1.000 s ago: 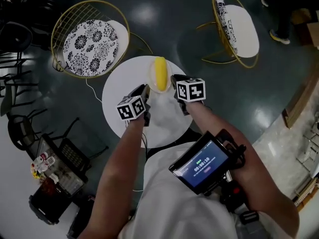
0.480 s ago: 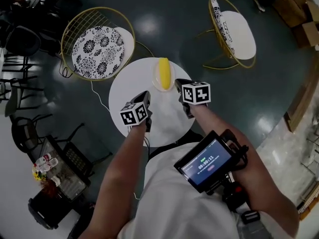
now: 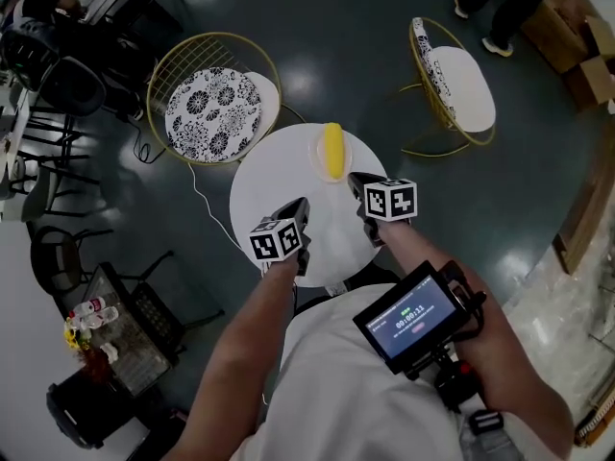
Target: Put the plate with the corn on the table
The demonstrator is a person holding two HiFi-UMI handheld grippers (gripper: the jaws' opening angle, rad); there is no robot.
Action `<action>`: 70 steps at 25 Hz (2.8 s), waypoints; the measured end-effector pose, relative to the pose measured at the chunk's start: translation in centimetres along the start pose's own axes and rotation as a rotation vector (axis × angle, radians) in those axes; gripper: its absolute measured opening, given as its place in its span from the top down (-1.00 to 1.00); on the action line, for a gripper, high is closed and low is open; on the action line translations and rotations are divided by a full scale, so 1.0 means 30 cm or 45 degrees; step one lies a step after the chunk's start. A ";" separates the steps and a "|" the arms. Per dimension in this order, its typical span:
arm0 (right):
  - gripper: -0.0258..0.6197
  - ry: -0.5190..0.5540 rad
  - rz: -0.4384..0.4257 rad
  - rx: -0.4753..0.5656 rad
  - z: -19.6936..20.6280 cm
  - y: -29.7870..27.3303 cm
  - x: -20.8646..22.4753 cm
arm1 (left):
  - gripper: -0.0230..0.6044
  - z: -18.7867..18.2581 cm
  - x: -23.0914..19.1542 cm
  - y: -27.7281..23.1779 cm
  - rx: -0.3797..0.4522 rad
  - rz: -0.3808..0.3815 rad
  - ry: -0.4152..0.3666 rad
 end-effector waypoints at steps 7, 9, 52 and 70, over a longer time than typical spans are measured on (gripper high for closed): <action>0.90 0.010 -0.009 0.060 0.034 0.082 -0.094 | 0.90 0.065 0.046 0.106 0.039 0.064 -0.036; 0.90 0.009 -0.014 0.074 0.048 0.103 -0.115 | 0.90 0.080 0.062 0.131 0.058 0.097 -0.026; 0.90 0.219 -0.183 0.423 0.384 0.559 -0.573 | 0.90 0.313 0.274 0.702 0.394 0.247 -0.436; 0.90 0.174 -0.143 0.457 0.445 0.578 -0.540 | 0.90 0.364 0.342 0.625 0.303 0.319 -0.506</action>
Point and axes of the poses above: the fingertips, and each gripper's own axes: y backward along the fingers, x to its right, z out of its underside, the point moved 1 cm from there along y, backward along the fingers, and after that the axes turned 13 degrees about -x, right-handed, at the moved point
